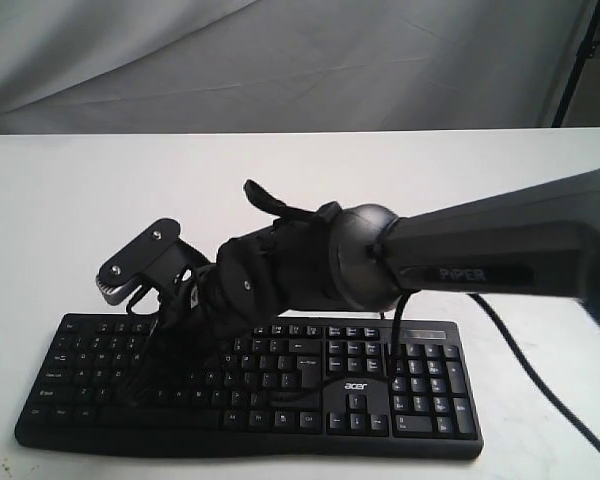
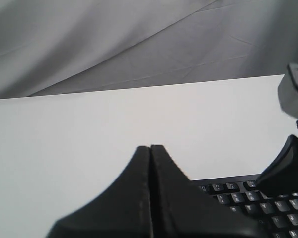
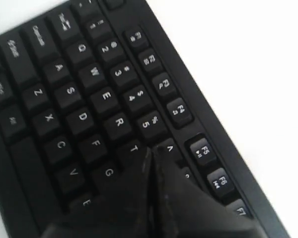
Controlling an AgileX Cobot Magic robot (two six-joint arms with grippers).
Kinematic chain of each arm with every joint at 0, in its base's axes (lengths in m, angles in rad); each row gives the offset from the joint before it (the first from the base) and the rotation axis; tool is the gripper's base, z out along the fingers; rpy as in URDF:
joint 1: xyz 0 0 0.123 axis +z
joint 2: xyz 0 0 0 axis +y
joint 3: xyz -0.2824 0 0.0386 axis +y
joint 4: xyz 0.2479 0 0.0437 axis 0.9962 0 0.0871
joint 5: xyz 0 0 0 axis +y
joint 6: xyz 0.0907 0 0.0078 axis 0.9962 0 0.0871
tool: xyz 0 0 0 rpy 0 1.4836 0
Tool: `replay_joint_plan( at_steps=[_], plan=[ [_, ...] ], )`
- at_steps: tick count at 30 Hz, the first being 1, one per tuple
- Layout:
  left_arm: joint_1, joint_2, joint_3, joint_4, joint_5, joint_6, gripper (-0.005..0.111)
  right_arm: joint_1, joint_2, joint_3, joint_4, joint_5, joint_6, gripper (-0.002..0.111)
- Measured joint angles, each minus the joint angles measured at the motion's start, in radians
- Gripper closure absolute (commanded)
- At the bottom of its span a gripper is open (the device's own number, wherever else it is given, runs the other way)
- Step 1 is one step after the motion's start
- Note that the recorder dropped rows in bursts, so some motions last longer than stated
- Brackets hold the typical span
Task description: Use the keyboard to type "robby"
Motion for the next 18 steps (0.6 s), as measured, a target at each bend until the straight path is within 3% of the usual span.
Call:
replay_joint_plan(
  at_steps=[10,18],
  plan=[
    [0.000,0.000,0.000,0.000,0.000,0.000,0.107,-0.019,-0.383,0.206,-0.081,0.005,0.067,0.108],
    [0.000,0.000,0.000,0.000,0.000,0.000,0.107,-0.019,-0.824,0.487,-0.391,0.005,0.486,0.108]
  ],
)
